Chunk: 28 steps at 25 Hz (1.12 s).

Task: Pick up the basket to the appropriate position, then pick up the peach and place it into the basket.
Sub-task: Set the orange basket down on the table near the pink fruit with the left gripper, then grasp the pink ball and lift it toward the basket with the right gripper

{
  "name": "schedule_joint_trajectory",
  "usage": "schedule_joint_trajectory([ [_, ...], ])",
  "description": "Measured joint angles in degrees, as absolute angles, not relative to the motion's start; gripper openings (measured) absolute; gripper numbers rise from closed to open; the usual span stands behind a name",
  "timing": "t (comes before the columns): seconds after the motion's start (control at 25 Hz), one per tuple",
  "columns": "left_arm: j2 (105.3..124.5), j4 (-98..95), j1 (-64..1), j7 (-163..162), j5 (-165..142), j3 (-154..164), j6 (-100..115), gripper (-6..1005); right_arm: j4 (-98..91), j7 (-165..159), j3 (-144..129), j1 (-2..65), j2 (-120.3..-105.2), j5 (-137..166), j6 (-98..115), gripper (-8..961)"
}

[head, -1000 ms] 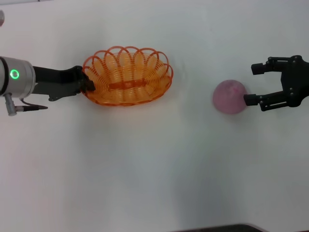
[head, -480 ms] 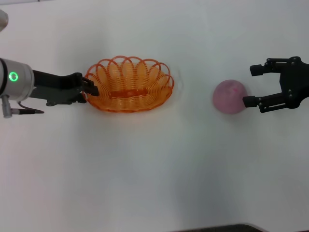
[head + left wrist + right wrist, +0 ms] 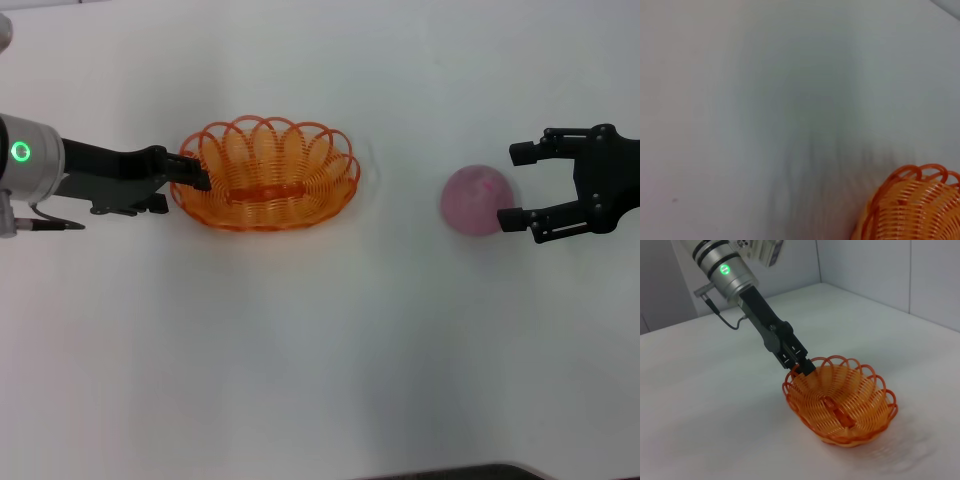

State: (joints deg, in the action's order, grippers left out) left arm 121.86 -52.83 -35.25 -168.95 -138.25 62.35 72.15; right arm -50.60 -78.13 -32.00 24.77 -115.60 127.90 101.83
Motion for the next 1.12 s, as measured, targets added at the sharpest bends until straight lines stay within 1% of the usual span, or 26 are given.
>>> schedule_joint_trajectory([
  [0.36,121.22,-54.29,-35.26,-168.83,-137.80,61.12,74.02,688,-50.63,-78.40,-31.99,24.91,-115.67,127.90,101.69,942],
  [0.8,120.97,-68.58,-34.25,-166.47,-138.09,57.19,82.72,685,-49.87,-79.91,-31.51,25.39,-115.86,127.64,99.27,941],
  [1.12,121.25,-70.67,-34.07,-155.90,-136.14,48.74,86.25,683,-49.90,-82.50,-29.80,25.84,-117.31,126.63,98.09,941],
])
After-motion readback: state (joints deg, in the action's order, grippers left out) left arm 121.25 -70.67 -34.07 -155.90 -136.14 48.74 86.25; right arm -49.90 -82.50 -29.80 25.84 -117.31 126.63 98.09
